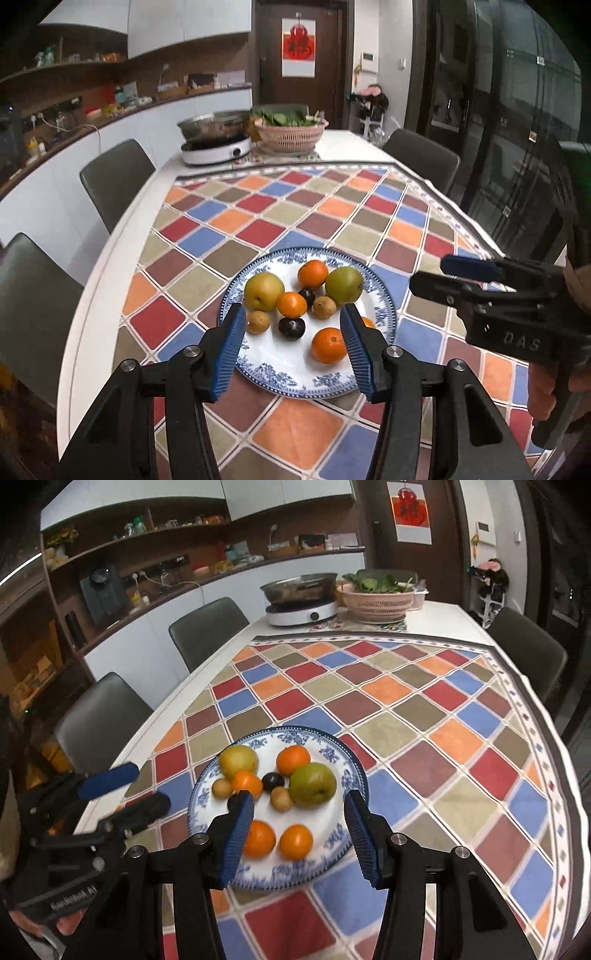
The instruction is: Organize fruits
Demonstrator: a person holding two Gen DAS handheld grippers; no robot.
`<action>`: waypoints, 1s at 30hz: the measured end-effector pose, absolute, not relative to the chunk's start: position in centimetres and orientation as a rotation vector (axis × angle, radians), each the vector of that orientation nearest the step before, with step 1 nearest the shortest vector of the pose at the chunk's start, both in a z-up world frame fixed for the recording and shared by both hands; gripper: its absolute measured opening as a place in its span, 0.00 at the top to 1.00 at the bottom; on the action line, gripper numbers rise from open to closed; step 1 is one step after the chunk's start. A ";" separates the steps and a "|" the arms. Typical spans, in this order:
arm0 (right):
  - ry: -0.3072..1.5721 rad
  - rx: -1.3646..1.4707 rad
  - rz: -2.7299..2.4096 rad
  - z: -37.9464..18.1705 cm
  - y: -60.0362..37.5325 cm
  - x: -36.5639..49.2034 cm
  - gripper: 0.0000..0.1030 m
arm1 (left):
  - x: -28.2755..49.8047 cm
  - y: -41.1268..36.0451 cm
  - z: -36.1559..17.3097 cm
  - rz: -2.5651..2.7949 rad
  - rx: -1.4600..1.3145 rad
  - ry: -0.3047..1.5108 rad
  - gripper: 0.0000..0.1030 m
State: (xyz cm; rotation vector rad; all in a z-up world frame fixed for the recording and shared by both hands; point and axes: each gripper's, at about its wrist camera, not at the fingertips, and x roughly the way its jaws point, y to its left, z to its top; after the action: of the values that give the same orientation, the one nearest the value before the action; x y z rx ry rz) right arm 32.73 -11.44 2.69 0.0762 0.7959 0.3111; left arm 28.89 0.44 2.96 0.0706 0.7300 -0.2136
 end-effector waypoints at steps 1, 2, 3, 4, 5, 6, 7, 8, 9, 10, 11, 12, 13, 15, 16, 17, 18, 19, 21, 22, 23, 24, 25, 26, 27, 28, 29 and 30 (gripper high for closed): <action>0.786 0.076 0.308 3.1 -11.6 31.9 0.50 | 28.1 0.4 3.4 -0.209 0.068 0.717 0.44; 0.781 0.074 0.301 3.3 -11.8 31.1 0.50 | 27.5 0.5 3.7 -0.203 0.069 0.710 0.43; 0.777 0.070 0.295 3.5 -11.9 30.5 0.50 | 26.6 0.4 4.0 -0.195 0.070 0.698 0.42; 0.771 0.068 0.290 3.7 -12.0 29.7 0.47 | 26.0 0.4 4.2 -0.193 0.070 0.692 0.40; 0.765 0.067 0.285 3.8 -12.2 29.0 0.45 | 25.2 0.4 4.4 -0.188 0.072 0.686 0.38; 0.754 0.066 0.278 4.0 -12.3 28.0 0.41 | 24.5 0.4 4.5 -0.182 0.072 0.679 0.34; 0.745 0.064 0.271 4.2 -12.5 27.1 0.40 | 23.9 0.4 4.6 -0.179 0.070 0.674 0.32; 0.736 0.060 0.262 4.4 -12.6 26.3 0.40 | 23.0 0.4 4.7 -0.174 0.069 0.666 0.30; 0.727 0.056 0.257 4.5 -12.6 25.4 0.40 | 22.4 0.4 4.8 -0.170 0.067 0.660 0.28; 0.722 0.053 0.252 4.6 -12.7 24.6 0.37 | 21.7 0.4 4.9 -0.166 0.065 0.655 0.27; 0.717 0.052 0.247 4.8 -12.7 23.9 0.35 | 21.1 0.4 4.9 -0.163 0.064 0.650 0.26; 0.708 0.047 0.241 4.9 -12.8 23.0 0.32 | 20.5 0.4 5.1 -0.160 0.064 0.644 0.24; 0.699 0.042 0.234 5.1 -12.9 22.3 0.31 | 19.9 0.4 5.2 -0.158 0.063 0.639 0.22; 0.684 0.031 0.217 5.3 -13.0 20.7 0.29 | 18.6 0.3 5.4 -0.151 0.066 0.626 0.18; 0.681 0.029 0.214 5.3 -13.1 20.1 0.28 | 18.2 0.2 5.5 -0.149 0.069 0.623 0.17; 0.678 0.029 0.211 5.4 -13.1 19.5 0.28 | 17.7 0.2 5.5 -0.149 0.072 0.617 0.17; 0.673 0.031 0.208 5.5 -13.2 18.7 0.27 | 17.0 0.0 5.6 -0.147 0.075 0.612 0.15; 0.669 0.033 0.207 5.5 -13.3 18.2 0.27 | 16.5 0.0 5.6 -0.145 0.077 0.608 0.13; 0.663 0.033 0.203 5.6 -13.3 17.1 0.26 | 15.4 0.0 5.7 -0.135 0.079 0.599 0.12; 0.661 0.036 0.199 5.6 -13.3 16.6 0.25 | 14.9 0.0 5.7 -0.130 0.077 0.595 0.10; 0.658 0.041 0.194 5.6 -13.4 16.2 0.24 | 14.4 0.0 5.8 -0.127 0.075 0.590 0.09; 0.654 0.045 0.187 5.6 -13.5 15.5 0.23 | 13.9 0.0 5.9 -0.125 0.072 0.585 0.07; 0.651 0.045 0.181 5.6 -13.5 15.0 0.23 | 13.4 0.0 5.9 -0.125 0.072 0.580 0.06; 0.648 0.044 0.178 5.6 -13.5 14.6 0.23 | 12.9 -0.1 6.0 -0.127 0.075 0.577 0.06; 0.643 0.044 0.174 5.6 -13.6 14.1 0.23 | 12.5 -0.1 6.0 -0.129 0.078 0.574 0.05; 0.639 0.043 0.173 5.6 -13.6 13.5 0.23 | 12.1 -0.1 6.1 -0.128 0.081 0.570 0.04; 0.635 0.042 0.172 5.7 -13.6 13.1 0.23 | 11.7 -0.2 6.1 -0.128 0.084 0.566 0.04; 0.630 0.042 0.171 5.7 -13.6 12.6 0.23 | 11.5 -0.3 6.1 -0.127 0.084 0.564 0.03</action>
State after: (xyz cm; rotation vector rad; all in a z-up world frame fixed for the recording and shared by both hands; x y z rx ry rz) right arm 12.61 -13.64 5.72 0.0424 0.6299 0.1713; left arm 11.49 -0.26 6.13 0.0841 0.5640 -0.1269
